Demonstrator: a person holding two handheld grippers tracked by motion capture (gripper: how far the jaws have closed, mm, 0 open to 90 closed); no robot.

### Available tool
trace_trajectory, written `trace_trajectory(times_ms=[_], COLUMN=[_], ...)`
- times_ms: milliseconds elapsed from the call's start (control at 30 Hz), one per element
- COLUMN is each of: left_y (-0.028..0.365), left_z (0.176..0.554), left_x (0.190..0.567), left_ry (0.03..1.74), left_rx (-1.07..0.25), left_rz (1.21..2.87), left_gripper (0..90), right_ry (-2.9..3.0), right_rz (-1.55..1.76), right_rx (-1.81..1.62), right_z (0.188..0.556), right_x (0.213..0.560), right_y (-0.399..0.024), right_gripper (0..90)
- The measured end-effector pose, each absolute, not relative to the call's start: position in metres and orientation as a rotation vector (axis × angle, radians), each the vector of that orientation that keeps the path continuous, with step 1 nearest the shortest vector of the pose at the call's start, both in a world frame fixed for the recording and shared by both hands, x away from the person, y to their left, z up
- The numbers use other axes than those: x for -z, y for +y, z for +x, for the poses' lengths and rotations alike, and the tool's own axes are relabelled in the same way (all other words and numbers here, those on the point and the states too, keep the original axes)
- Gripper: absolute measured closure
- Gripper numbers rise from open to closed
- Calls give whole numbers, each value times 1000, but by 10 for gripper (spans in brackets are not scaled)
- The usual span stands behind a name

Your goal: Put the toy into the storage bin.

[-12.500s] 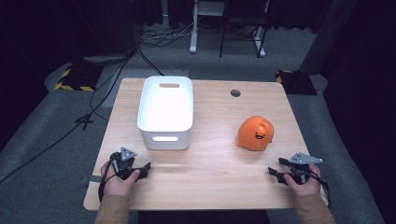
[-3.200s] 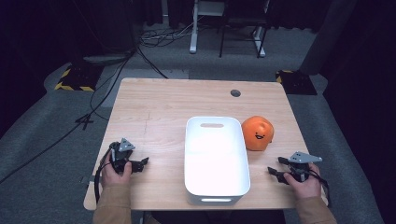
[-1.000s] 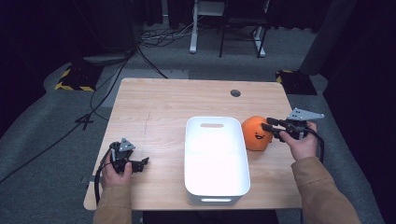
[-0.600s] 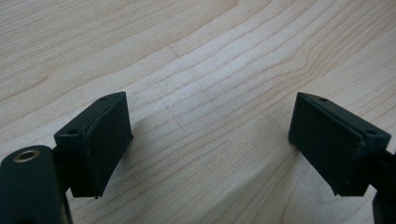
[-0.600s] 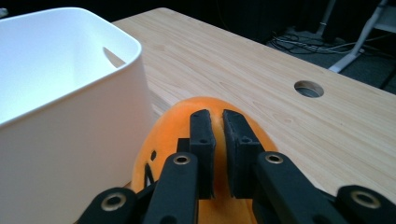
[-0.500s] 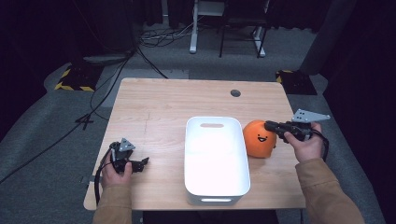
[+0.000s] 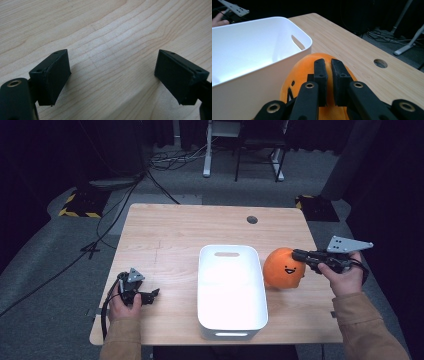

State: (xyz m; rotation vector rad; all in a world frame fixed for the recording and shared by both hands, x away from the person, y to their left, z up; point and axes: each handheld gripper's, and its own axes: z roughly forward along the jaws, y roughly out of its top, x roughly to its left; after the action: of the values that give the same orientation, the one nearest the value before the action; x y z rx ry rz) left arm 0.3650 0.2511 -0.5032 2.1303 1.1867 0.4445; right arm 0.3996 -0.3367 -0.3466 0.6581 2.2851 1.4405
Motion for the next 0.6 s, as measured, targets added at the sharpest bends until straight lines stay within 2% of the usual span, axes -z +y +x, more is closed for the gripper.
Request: trace_trajectory(times_ms=[600], left_y=[251], left_z=[365], left_x=[503], left_ry=[1186], left_rx=[-448], left_rz=[2131], left_gripper=[136], right_ry=[2264], right_rz=[555], right_rx=[-1513], right_z=[383], right_x=[308], right_y=[-345], right_gripper=[835])
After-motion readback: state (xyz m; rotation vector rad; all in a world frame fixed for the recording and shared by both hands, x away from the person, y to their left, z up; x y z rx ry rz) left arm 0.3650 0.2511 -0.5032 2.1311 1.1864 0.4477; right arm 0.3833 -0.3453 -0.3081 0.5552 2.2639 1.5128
